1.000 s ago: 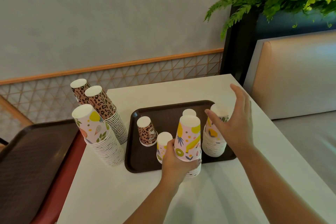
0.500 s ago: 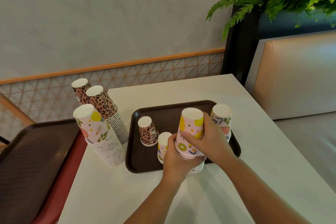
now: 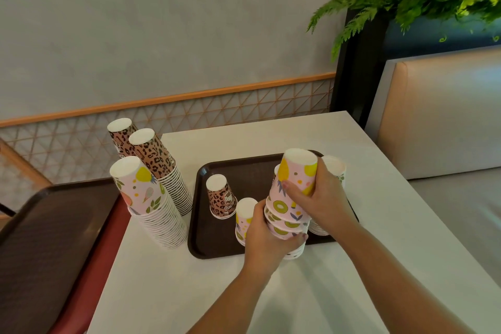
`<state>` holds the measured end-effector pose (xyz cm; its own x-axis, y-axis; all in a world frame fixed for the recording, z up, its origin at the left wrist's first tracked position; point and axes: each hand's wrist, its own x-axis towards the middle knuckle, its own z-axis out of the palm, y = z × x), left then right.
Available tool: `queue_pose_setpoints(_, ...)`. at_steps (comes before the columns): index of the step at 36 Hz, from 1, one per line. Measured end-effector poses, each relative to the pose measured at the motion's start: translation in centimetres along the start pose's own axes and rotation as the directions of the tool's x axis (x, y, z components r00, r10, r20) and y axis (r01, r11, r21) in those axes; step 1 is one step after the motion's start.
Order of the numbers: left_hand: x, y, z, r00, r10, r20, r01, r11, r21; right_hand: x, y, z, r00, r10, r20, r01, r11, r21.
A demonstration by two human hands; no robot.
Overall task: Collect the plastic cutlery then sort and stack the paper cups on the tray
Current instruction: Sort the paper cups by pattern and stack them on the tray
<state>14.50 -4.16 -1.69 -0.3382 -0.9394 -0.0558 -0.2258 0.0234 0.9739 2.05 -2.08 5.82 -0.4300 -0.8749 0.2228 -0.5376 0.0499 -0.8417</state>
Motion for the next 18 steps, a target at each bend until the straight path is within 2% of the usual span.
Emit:
queue_pose_setpoints(7,-0.4,-0.3,-0.2,1.000,-0.008,-0.009,0.009,0.999,0.050,1.3,-1.0,-2.0,0.994,-0.024,-0.104,0.033,0.996,0.086)
queue_pose_setpoints(13,-0.6,-0.3,-0.2,1.000,-0.023,-0.018,0.023,0.999,0.048,2.3,-1.6,-4.3,0.934,-0.061,-0.353,0.133,0.974,0.184)
queue_pose_setpoints(16,-0.6,-0.1,-0.4,0.999,-0.032,-0.025,0.034,0.998,0.053,2.8,-1.5,-5.3,0.890,-0.098,-0.445,0.176,0.975,0.137)
queue_pose_setpoints(18,-0.6,-0.1,-0.4,0.999,-0.037,-0.031,0.038,0.998,0.053,3.2,-0.9,-5.5,0.882,-0.119,-0.457,0.176,0.981,0.085)
